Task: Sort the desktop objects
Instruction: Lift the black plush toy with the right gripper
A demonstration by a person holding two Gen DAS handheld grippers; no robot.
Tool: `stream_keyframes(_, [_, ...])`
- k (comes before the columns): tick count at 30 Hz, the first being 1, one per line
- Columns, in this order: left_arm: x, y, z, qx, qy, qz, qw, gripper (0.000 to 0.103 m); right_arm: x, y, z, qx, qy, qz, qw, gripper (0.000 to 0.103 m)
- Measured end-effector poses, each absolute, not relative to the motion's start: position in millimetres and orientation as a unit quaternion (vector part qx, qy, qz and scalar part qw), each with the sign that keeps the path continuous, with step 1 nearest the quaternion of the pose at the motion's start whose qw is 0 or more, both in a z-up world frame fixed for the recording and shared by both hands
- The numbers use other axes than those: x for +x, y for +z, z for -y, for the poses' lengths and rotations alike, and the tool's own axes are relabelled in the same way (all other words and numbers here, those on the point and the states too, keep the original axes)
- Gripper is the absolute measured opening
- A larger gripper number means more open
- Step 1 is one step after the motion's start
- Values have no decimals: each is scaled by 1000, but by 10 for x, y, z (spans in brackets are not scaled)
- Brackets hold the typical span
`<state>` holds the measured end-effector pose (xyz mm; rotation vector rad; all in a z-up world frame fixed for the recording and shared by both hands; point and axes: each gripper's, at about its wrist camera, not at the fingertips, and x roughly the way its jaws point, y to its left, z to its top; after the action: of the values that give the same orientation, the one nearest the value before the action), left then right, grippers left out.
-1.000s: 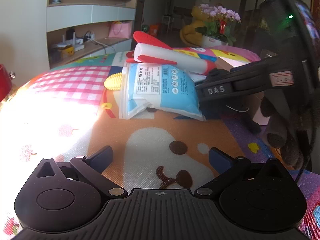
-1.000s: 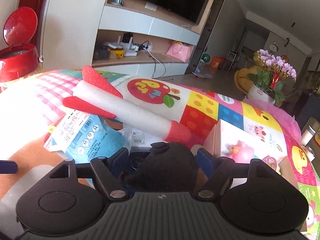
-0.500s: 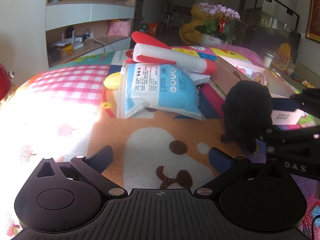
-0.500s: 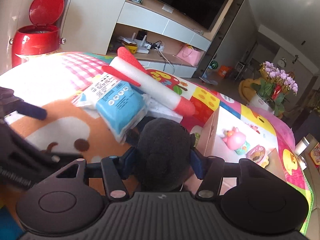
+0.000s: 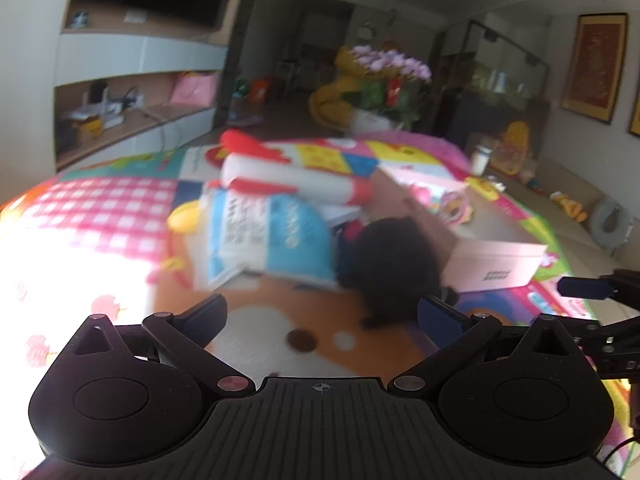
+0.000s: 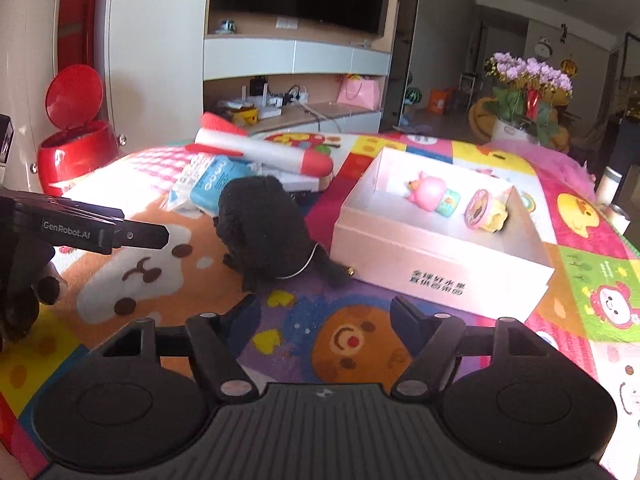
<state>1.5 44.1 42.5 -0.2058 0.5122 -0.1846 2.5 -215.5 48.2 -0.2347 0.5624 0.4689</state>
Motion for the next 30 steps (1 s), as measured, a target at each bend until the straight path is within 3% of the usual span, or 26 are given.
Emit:
stream_keyframes(4, [277, 612, -99, -55, -131, -238, 961, 103, 65, 568, 2312, -70, 180, -248, 949, 86])
stream_keyframes(12, [993, 710, 458, 14, -180, -200, 963, 103, 135, 532, 2627, -9, 117, -250, 961, 88])
stream_keyframes(16, [1322, 597, 501, -7, -266, -274, 924, 103, 152, 494, 2779, 18, 90, -259, 962, 88])
stream_keyframes(22, [807, 339, 222, 40, -215, -256, 942, 103, 102, 491, 2862, 13, 86, -245, 966, 88])
stream_keyframes(27, [516, 272, -113, 8, -177, -273, 946, 103, 296, 583, 2591, 13, 156, -241, 958, 88])
stream_keyframes(29, [453, 223, -199, -4, -163, -286, 944, 103, 448, 622, 2383, 24, 205, -242, 948, 81])
stream_keyframes(30, [417, 200, -242, -11, -160, -292, 943, 103, 562, 642, 2201, 28, 234, -246, 940, 67])
